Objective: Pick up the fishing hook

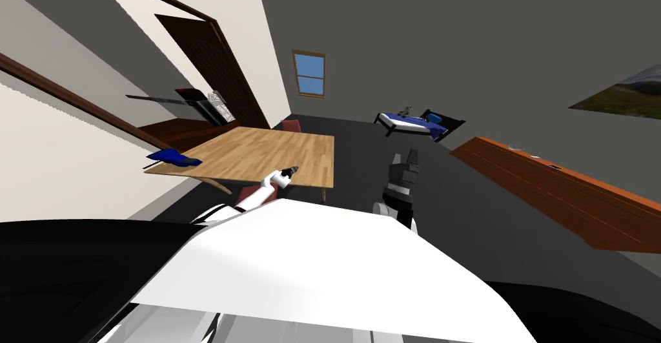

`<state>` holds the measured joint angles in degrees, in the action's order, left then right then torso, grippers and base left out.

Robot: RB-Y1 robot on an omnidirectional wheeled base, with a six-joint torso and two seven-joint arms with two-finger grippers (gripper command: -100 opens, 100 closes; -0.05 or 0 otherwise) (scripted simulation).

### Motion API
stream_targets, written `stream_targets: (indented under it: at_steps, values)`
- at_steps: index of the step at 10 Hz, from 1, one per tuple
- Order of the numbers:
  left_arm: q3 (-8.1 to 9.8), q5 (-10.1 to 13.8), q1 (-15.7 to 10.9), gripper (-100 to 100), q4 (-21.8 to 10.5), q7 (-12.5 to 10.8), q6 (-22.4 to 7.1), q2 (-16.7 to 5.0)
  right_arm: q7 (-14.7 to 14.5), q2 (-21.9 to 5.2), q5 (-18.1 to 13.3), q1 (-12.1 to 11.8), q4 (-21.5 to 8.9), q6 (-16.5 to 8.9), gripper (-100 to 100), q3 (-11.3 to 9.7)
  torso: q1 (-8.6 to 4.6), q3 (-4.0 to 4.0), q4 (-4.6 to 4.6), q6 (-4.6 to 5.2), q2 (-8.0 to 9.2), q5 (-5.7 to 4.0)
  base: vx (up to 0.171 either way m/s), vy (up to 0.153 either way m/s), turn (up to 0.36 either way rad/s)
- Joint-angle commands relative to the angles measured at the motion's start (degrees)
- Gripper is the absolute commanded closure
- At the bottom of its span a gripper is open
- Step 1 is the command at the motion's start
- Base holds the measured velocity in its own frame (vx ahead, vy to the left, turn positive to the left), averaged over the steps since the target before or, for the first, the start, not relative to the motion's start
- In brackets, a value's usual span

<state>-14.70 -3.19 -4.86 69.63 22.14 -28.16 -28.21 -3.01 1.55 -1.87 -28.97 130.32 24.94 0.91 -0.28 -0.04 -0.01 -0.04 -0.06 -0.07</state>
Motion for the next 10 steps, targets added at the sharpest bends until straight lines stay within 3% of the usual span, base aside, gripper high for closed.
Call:
stream_targets:
  at_steps: [1,3,7,8,9,10]
  values:
    - [0.34,-0.34,-0.07,-100,-1.82,0.41,-1.55,-1.19,0.00,0.00,0.00,0.00,0.00,0.00,0,0.00,0.00,0.00,0.00,0.00,0.00,0.00,0.020,-0.076,-0.111]
    - [0.58,-0.76,-0.88,-100,-4.07,0.76,-2.98,-2.17,0.00,0.00,0.00,0.00,0.00,0.00,0,0.00,-0.05,0.00,0.00,-0.01,0.00,0.00,0.026,-0.078,-0.073]
    - [0.68,-0.62,-0.94,-100,-4.64,1.00,-3.58,-2.96,0.00,-0.01,0.00,0.00,0.00,0.00,0,0.01,0.18,0.03,0.01,-0.02,0.06,0.04,0.009,-0.023,-0.021]
    - [0.68,-0.65,-0.99,0,-4.79,1.00,-3.58,-2.97,0.00,-0.01,0.00,0.00,0.00,0.00,0,0.01,0.22,0.05,0.01,-0.03,0.09,0.05,0.000,0.000,0.000]
    - [1.04,-1.52,-0.97,-100,-6.70,0.60,-1.88,-2.44,0.00,-0.01,0.00,0.00,0.00,0.00,0,0.01,0.24,0.06,0.02,-0.03,0.10,0.05,0.032,0.003,-0.026]
    - [1.21,-1.96,-0.95,-100,-7.66,0.40,-1.04,-2.17,0.00,-0.01,0.00,0.00,0.00,0.00,0,0.01,0.26,0.01,0.00,-0.03,0.02,0.06,0.065,0.006,-0.033]
